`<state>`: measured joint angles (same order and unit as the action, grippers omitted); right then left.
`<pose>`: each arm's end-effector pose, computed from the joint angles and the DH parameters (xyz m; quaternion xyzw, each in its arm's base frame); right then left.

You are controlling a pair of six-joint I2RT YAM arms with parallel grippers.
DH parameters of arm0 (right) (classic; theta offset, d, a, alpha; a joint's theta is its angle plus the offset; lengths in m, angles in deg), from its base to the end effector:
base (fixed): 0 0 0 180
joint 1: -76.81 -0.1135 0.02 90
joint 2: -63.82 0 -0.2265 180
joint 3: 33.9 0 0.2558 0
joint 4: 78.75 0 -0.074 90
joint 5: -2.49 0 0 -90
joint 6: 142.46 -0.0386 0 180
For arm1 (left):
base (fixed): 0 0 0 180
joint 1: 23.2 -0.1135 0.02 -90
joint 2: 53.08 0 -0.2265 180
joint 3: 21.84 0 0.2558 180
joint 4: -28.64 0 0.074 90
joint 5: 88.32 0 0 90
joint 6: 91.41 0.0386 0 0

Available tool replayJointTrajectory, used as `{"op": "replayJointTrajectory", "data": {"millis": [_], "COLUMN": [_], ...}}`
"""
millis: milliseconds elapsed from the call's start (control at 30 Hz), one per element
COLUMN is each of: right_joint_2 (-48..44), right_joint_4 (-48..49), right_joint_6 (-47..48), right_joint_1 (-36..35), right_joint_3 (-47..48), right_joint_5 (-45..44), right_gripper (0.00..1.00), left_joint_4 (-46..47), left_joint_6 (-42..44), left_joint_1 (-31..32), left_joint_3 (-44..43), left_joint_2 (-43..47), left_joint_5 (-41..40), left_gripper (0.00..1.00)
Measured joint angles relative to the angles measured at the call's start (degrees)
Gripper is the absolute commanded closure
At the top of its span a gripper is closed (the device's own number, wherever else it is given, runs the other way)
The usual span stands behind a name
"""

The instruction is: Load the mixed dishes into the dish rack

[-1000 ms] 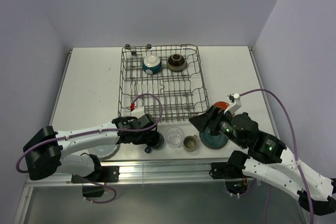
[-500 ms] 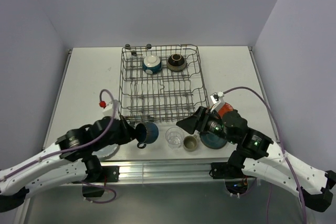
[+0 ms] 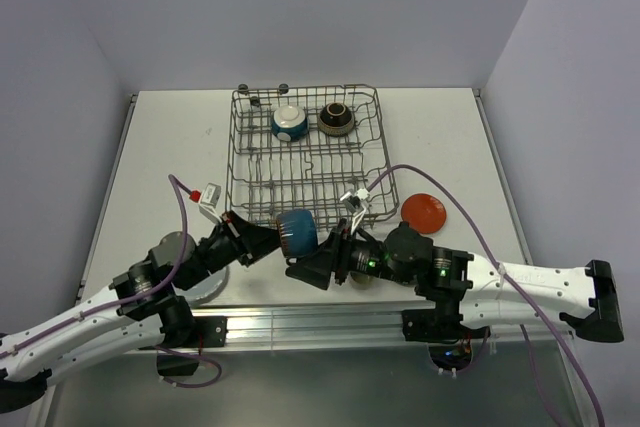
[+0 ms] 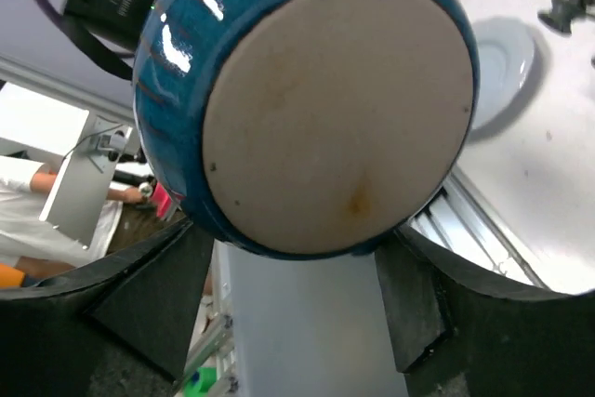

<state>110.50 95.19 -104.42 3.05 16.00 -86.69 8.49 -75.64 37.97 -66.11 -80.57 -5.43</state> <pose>0.0645 0.2233 0.2871 -0.1418 0.7104 0.6158 0.3098 0.0891 -0.1520 0.2853 -0.1248 0.7166 -0.6164 0.3016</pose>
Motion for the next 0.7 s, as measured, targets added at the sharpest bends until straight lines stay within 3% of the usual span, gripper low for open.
{"op": "replayJointTrajectory", "data": {"millis": [233, 367, 500, 533, 567, 633, 667, 700], "right_joint_2": [1.1, 1.1, 1.2, 1.2, 1.4, 1.9, 2.2, 2.5], "right_joint_4": [6.0, 9.5, 13.6, 13.9, 14.4, 14.9, 14.9, 14.8], "right_joint_6": [4.2, 6.9, 9.6, 10.3, 10.9, 11.4, 11.6, 11.7], "right_joint_1": [-3.5, -4.7, -5.7, -5.9, -6.1, -6.4, -6.4, -6.5], "right_joint_3": [0.0, -0.3, -1.9, -2.1, -2.0, -1.9, -1.7, -1.5], "right_joint_5": [-6.4, -9.2, -11.3, -11.6, -11.9, -12.5, -12.9, -13.4], "right_gripper": [0.36, 0.61, 0.78, 0.85, 1.00, 1.00, 1.00, 1.00], "left_joint_4": [8.4, 9.5, 11.6, 12.5, 14.1, 15.8, 16.8, 17.3], "left_joint_6": [-5.8, -9.2, -12.4, -13.3, -14.4, -15.3, -15.6, -15.7], "left_joint_1": [0.0, 0.0, 0.0, 0.0, 0.0, -0.2, -0.3, -0.4], "left_joint_3": [4.0, 5.0, 5.8, 6.3, 7.1, 7.8, 8.2, 8.2], "left_joint_2": [3.0, 4.5, 4.3, 4.2, 4.0, 3.7, 3.5, 3.3], "left_joint_5": [0.5, 0.9, 1.2, 1.3, 1.4, 1.3, 1.3, 1.2], "left_gripper": [1.00, 1.00, 1.00, 1.00, 1.00, 1.00, 0.93, 0.80]}}
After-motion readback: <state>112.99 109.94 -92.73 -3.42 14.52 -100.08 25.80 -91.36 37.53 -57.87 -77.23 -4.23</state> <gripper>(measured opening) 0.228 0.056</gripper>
